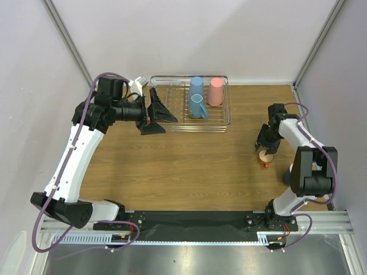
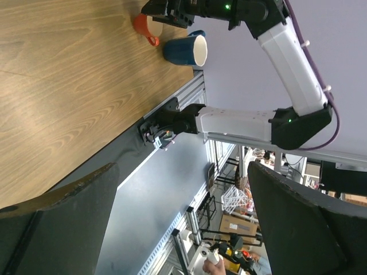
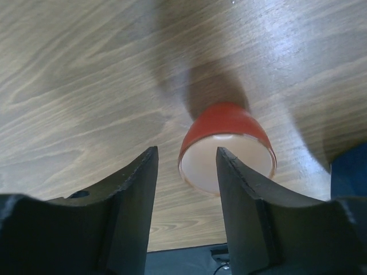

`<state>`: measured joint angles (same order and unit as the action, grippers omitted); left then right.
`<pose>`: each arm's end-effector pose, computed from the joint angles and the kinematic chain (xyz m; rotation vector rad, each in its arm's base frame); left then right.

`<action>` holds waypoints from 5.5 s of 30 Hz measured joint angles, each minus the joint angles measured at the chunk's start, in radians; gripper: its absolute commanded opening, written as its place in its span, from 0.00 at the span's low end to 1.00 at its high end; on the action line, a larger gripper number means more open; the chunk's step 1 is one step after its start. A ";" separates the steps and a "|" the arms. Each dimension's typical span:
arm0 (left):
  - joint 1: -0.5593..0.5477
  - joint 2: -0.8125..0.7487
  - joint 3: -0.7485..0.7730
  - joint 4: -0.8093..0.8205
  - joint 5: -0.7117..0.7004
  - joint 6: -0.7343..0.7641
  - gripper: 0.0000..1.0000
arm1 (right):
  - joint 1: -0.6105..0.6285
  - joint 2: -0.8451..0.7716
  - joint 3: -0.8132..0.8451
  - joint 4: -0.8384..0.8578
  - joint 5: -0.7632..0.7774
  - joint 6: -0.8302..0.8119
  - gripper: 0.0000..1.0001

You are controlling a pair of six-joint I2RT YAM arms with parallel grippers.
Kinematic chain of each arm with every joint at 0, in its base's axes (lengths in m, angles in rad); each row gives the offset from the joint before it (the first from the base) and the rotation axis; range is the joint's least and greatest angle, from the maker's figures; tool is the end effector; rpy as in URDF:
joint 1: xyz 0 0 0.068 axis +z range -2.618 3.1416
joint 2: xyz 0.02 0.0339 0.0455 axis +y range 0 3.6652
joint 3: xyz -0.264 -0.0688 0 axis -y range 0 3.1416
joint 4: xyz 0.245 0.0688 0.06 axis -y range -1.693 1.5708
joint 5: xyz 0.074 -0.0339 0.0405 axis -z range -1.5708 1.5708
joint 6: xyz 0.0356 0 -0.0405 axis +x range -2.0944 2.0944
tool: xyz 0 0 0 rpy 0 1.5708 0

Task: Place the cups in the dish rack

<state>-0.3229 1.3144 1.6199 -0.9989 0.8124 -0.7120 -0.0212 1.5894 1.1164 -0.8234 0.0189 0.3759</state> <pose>0.2236 -0.1021 0.4368 0.0111 2.4210 -1.4379 0.3000 -0.0070 0.2138 0.5694 2.8108 0.0432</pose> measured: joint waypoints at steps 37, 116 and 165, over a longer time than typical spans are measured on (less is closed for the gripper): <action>-0.102 -0.151 -0.101 0.538 -0.113 0.044 1.00 | 0.079 -0.145 0.270 0.395 -0.819 0.443 0.00; -0.307 -0.069 -0.061 0.850 -0.109 0.372 0.83 | 0.473 -0.108 0.416 1.427 -1.151 1.450 0.00; -0.310 0.185 0.165 0.537 -0.432 0.391 0.00 | -0.010 -0.182 0.463 0.220 -0.909 0.626 0.89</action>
<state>-0.6327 1.4994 1.7847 -0.4614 0.3801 -0.3210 -0.0311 1.4078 1.5795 -0.6033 -0.8902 1.0019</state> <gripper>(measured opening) 0.710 0.885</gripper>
